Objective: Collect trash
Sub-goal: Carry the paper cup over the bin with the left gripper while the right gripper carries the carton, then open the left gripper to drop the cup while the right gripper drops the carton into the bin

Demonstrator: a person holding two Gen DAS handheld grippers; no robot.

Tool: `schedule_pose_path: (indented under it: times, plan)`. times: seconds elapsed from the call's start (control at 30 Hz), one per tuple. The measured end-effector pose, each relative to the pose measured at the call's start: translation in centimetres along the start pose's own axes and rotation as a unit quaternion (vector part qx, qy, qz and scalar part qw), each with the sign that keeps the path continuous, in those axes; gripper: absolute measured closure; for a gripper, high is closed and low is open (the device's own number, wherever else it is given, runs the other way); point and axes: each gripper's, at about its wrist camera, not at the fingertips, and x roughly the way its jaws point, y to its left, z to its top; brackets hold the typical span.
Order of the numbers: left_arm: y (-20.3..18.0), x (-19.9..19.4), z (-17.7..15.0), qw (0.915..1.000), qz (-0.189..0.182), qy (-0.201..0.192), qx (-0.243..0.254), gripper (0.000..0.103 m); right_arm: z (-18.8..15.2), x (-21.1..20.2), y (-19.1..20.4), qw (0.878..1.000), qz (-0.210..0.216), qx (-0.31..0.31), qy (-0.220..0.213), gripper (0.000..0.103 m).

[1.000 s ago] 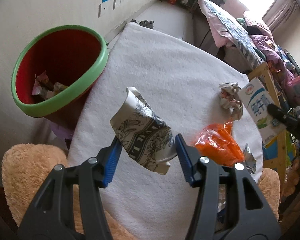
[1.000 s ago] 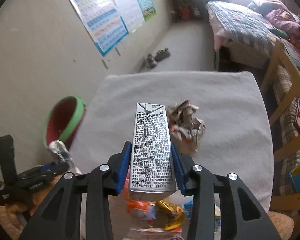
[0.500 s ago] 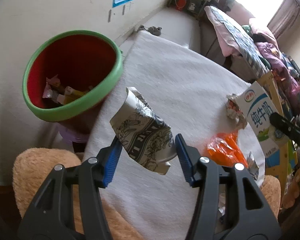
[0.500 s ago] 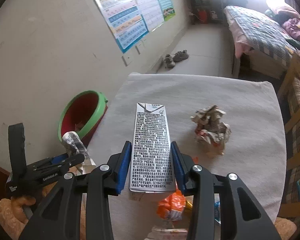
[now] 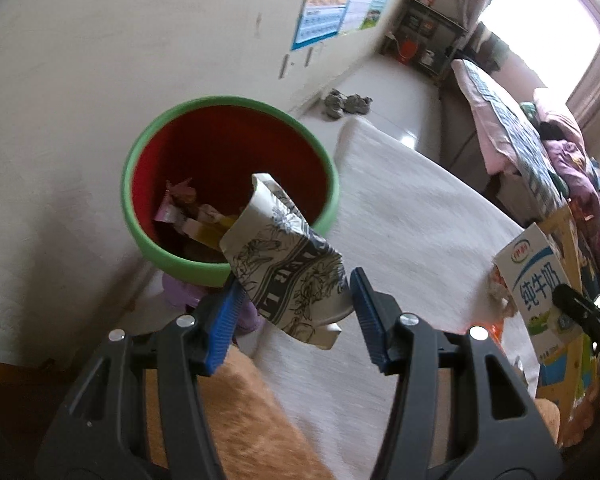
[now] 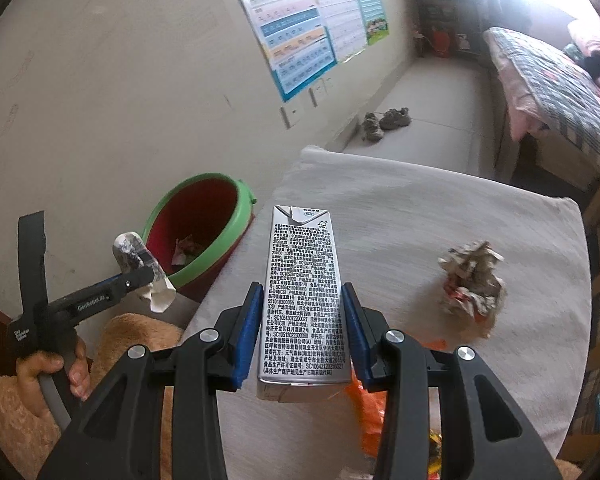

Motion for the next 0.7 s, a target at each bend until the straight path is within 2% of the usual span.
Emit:
schedule_pose_path:
  times: [0.27, 0.5, 0.7]
  plan:
    - [2.9, 0.1, 1.6, 0.9997, 0.008, -0.014, -0.019, 0.051, 1.9, 2.5, 3.7, 0.999, 0.019, -0.03, 0.002, 0.064]
    - [5.2, 0.6, 3.1, 0.9993, 0.012, -0.018, -0.031, 0.051, 4.9, 4.9, 7.6, 0.997, 0.038, -0.07, 0.004, 0.064]
    - [6.0, 1.4, 4.1, 0.999, 0.015, -0.019, -0.038, 0.051, 7.0, 7.8, 10.3, 0.994, 0.051, -0.093, 0.012, 0.064]
